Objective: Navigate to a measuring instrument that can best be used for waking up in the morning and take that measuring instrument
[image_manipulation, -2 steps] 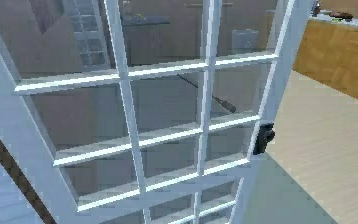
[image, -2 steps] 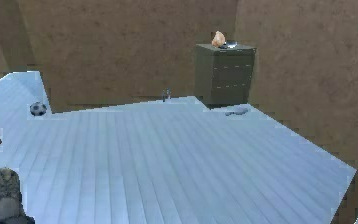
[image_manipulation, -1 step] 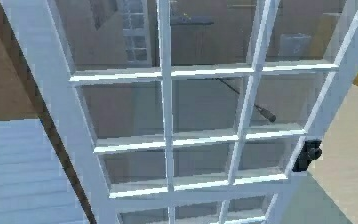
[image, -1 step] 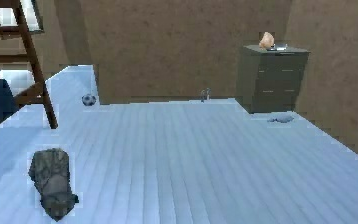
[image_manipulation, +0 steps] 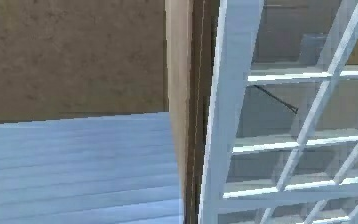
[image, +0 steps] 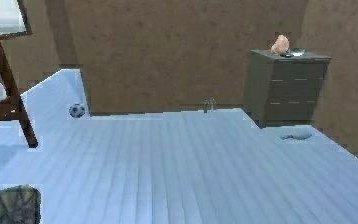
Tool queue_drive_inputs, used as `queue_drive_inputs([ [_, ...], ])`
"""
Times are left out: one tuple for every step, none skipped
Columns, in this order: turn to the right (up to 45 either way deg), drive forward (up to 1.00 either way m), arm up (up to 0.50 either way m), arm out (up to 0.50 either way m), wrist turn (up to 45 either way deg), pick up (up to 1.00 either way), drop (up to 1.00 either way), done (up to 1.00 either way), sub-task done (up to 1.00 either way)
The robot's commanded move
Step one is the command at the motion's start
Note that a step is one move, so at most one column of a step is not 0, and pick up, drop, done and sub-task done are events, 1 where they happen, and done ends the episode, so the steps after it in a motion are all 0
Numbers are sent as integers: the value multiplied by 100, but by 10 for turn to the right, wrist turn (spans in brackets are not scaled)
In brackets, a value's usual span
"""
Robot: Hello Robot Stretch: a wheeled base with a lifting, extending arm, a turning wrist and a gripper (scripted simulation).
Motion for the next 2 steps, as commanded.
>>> queue_drive_inputs([
  [-60, 0, 0, 0, 0, 0, 0, 0, 0],
  [0, 100, 0, 0, 0, 0, 0, 0, 0],
])
